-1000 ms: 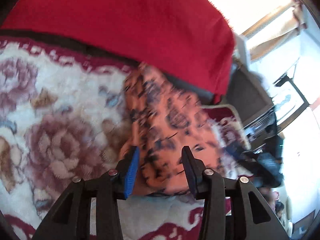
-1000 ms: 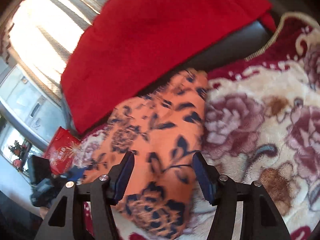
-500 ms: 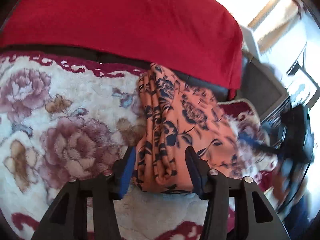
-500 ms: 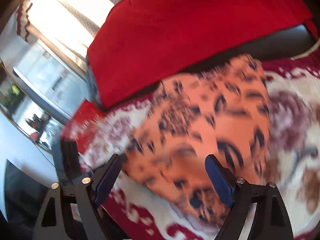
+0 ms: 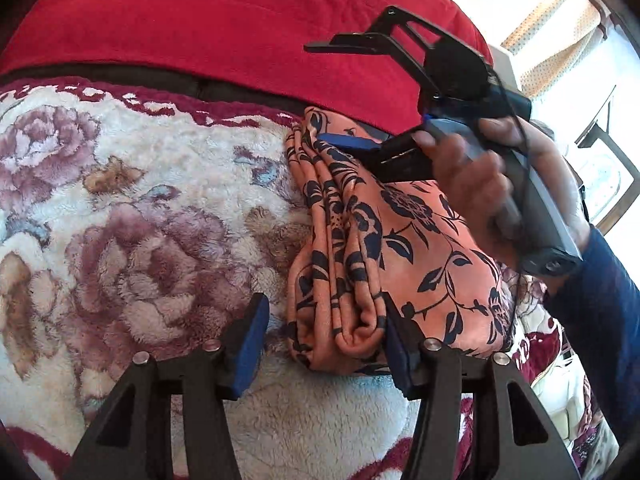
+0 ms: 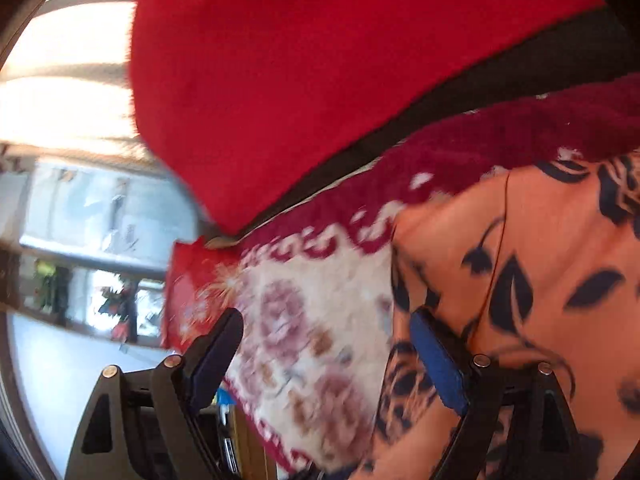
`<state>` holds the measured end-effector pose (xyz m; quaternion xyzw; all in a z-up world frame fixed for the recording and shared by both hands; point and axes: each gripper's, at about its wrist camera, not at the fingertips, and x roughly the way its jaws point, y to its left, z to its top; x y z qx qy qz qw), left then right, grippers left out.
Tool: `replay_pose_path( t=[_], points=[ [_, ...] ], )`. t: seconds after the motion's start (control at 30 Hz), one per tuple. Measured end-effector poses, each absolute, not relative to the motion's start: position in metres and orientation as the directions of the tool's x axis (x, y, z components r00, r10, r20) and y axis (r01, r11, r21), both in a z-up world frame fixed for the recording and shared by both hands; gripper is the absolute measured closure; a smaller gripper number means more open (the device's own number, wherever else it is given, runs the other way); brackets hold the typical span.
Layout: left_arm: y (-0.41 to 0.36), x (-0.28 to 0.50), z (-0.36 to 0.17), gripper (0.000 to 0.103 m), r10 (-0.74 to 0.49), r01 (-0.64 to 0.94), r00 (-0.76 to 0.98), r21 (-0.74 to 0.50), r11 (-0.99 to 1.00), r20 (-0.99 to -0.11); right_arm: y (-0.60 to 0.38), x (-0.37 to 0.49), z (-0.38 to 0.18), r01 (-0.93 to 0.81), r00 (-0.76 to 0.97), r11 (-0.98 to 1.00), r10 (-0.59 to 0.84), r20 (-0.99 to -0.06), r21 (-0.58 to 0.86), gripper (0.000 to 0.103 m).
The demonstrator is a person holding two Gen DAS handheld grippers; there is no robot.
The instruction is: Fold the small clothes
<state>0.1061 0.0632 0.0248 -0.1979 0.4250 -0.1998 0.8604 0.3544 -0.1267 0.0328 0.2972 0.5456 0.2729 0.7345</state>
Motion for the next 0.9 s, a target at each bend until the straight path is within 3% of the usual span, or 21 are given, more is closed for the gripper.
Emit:
replay_pose_path(
  t=[0.3,0.47,0.57,0.8,0.9],
  points=[
    [0.079,0.097,0.031,0.043,-0.519,0.17,0.591,-0.534,0.828,-0.617,-0.136,0.282,0.065,-0.134,0.283,0.678,0.725,-0.628,0.722,0.015],
    [0.088,0.101,0.018,0.042,-0.553,0.114,0.558,-0.603,0.79,-0.619,-0.148,0.228,0.048,-0.108,0.283,0.618,0.77,-0.572,0.779,0.014],
    [0.089,0.101,0.015,0.041,-0.552,0.103,0.553,-0.606,0.789,-0.624,-0.146,0.232,0.019,-0.025,0.259,0.613,0.767,-0.588,0.789,0.014],
    [0.088,0.102,0.014,0.041,-0.562,0.114,0.544,-0.609,0.785,-0.623,-0.138,0.241,0.064,-0.09,0.326,0.616,0.761,-0.561,0.782,0.013],
    [0.088,0.102,0.014,0.041,-0.561,0.114,0.545,-0.608,0.786,-0.623,-0.132,0.263,0.049,-0.052,0.313,0.637,0.742,-0.593,0.769,0.012]
  ],
)
